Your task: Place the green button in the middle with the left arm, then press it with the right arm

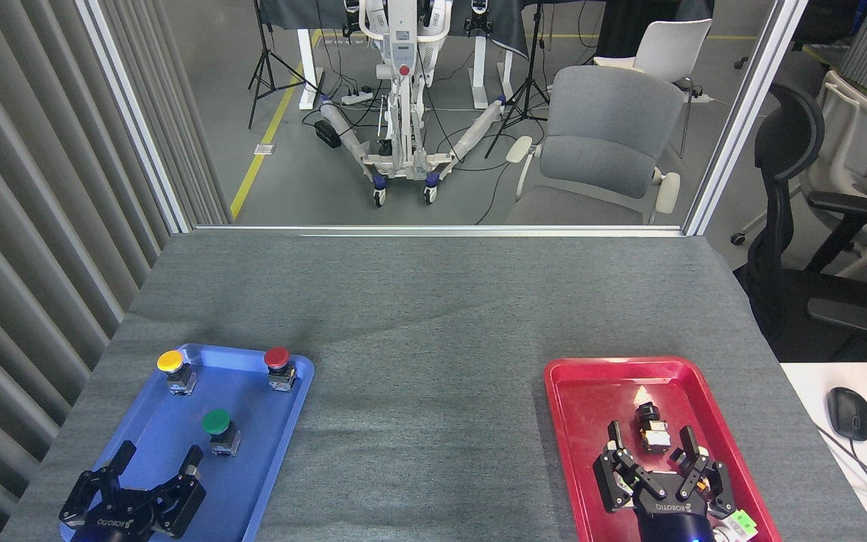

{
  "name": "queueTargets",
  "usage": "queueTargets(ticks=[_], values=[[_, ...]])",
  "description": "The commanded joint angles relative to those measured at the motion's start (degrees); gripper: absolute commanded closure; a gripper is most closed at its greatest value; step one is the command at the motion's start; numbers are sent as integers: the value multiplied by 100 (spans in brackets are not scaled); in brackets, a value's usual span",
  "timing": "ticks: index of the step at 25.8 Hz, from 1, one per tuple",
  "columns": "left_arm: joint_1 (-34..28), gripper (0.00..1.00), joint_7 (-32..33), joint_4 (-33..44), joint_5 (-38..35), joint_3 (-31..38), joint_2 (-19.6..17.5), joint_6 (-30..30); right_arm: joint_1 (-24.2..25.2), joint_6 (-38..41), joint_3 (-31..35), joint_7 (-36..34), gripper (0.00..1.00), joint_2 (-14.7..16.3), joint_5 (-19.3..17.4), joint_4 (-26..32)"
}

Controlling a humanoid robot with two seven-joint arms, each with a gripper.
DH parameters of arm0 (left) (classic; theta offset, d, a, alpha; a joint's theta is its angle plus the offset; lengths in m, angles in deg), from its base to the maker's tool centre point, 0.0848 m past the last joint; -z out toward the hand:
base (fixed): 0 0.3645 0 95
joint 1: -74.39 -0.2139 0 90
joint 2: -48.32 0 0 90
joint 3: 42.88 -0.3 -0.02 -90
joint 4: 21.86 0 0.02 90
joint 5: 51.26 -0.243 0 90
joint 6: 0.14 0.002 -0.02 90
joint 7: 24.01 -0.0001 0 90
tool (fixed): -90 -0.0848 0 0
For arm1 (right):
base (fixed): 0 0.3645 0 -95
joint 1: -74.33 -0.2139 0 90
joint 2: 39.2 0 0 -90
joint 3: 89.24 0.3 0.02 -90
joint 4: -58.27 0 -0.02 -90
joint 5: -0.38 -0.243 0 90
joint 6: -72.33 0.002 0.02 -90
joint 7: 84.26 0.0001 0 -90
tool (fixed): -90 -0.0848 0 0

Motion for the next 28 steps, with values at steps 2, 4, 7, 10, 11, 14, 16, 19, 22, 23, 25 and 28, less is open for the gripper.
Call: queueTargets(ticks=[2, 4, 7, 10, 11, 14, 16, 19, 22, 23, 25, 28], values=[[65, 0, -33, -110, 7, 26, 14, 53, 0, 0, -7, 15, 0, 4, -1, 0], [65, 0, 63, -40, -10, 8, -30, 53, -9, 0, -7, 15, 0, 4, -1, 0], [47, 0, 81, -31, -1, 8, -56, -17, -9, 0, -7, 15, 0, 4, -1, 0], [3, 0, 2, -48, -10, 35, -92, 0, -9, 0, 2, 15, 0, 4, 7, 0], [-5, 0, -7, -48, -1, 35, -92, -8, -9, 0, 2, 15, 0, 4, -1, 0], [21, 0, -7, -13, -10, 35, -83, -17, -9, 0, 2, 15, 0, 4, -1, 0], [47, 0, -7, -13, -10, 26, -100, -35, -9, 0, -7, 15, 0, 4, -1, 0], [91, 0, -16, -22, -10, 26, -136, -44, -9, 0, -7, 15, 0, 13, -1, 0], [144, 0, -7, -31, -10, 26, -180, -44, 0, 0, -7, 15, 0, -5, -1, 0], [162, 0, -7, -40, -10, 35, -188, -44, 0, 0, -7, 6, 0, -14, -1, 0], [162, 0, -16, -31, -37, 26, -197, -44, 0, 0, -16, 15, 0, -23, -1, 0], [162, 0, -16, -22, -54, 26, -188, -35, -9, 0, -7, 7, 0, -31, 7, 0]])
